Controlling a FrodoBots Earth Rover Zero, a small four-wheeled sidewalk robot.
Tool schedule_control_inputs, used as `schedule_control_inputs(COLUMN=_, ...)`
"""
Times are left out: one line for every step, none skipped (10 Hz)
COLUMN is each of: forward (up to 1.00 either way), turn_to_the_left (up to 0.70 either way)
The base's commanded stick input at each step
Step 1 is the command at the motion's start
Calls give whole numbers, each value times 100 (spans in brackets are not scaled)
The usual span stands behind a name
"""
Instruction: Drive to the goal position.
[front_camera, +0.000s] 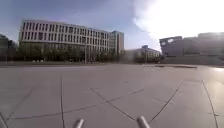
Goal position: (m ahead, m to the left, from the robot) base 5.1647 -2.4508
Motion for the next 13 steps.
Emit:
schedule_control_inputs(forward=100, turn_to_the_left=0)
schedule_control_inputs(forward=100, turn_to_the_left=0)
schedule_control_inputs(forward=100, turn_to_the_left=0)
schedule_control_inputs(forward=100, turn_to_the_left=0)
schedule_control_inputs(forward=100, turn_to_the_left=0)
schedule_control_inputs(forward=100, turn_to_the_left=-12)
schedule_control_inputs(forward=100, turn_to_the_left=-15)
schedule_control_inputs(forward=100, turn_to_the_left=0)
schedule_control_inputs(forward=100, turn_to_the_left=0)
schedule_control_inputs(forward=100, turn_to_the_left=0)
schedule_control_inputs(forward=100, turn_to_the_left=0)
schedule_control_inputs(forward=100, turn_to_the_left=0)
schedule_control_inputs(forward=100, turn_to_the_left=0)
